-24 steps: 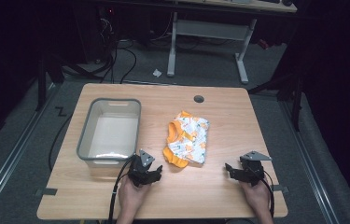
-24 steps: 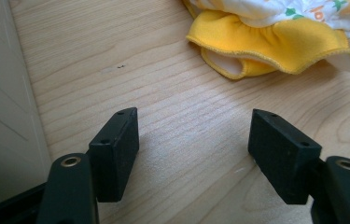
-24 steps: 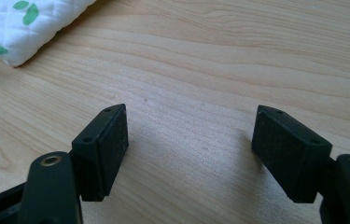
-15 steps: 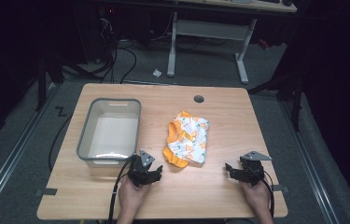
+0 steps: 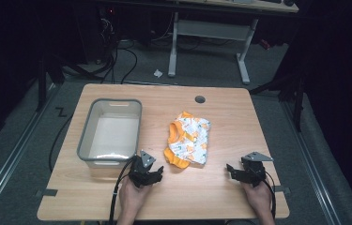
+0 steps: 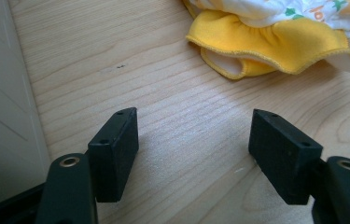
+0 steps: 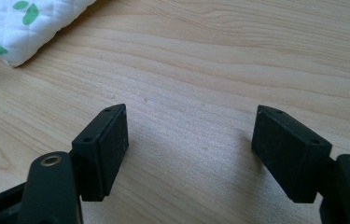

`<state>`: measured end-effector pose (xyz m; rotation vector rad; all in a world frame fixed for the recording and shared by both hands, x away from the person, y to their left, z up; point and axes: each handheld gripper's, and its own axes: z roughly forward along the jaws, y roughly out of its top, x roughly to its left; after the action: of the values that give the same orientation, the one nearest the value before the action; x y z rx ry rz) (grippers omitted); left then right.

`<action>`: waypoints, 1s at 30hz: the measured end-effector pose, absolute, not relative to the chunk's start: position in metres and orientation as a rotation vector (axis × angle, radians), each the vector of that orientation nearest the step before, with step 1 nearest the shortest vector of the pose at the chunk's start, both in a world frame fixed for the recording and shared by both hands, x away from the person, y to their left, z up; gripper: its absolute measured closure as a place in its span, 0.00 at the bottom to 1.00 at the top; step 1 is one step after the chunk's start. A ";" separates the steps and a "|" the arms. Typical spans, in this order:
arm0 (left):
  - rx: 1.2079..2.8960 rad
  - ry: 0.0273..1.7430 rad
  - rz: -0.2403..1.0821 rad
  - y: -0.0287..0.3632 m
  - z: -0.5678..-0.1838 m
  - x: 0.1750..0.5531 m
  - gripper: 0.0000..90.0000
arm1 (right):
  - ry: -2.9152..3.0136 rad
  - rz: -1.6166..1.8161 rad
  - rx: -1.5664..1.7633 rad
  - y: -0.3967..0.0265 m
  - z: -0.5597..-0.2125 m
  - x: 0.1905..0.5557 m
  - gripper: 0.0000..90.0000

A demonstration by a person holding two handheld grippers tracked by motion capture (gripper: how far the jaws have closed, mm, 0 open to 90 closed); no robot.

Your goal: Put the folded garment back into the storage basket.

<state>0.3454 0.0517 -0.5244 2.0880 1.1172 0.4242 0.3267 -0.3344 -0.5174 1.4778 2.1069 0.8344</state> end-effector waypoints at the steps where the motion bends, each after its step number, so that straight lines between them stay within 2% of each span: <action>1: 2.089 1.117 0.423 0.052 -0.524 0.345 0.37 | 2.107 0.834 1.477 -0.334 -0.517 0.327 0.30; 17: 2.084 1.132 0.430 0.050 -0.524 0.345 0.36 | 2.107 0.834 1.476 -0.334 -0.517 0.327 0.30; 23: 2.101 1.145 0.427 0.045 -0.523 0.347 0.30 | 2.107 0.834 1.476 -0.334 -0.517 0.327 0.30; 30: 2.110 1.136 0.408 0.043 -0.515 0.347 0.32 | 2.107 0.834 1.476 -0.334 -0.517 0.327 0.30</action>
<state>0.3471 0.0429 -0.5154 2.1099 1.1362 0.4076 0.3267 -0.3344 -0.5174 1.4763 2.1073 0.8337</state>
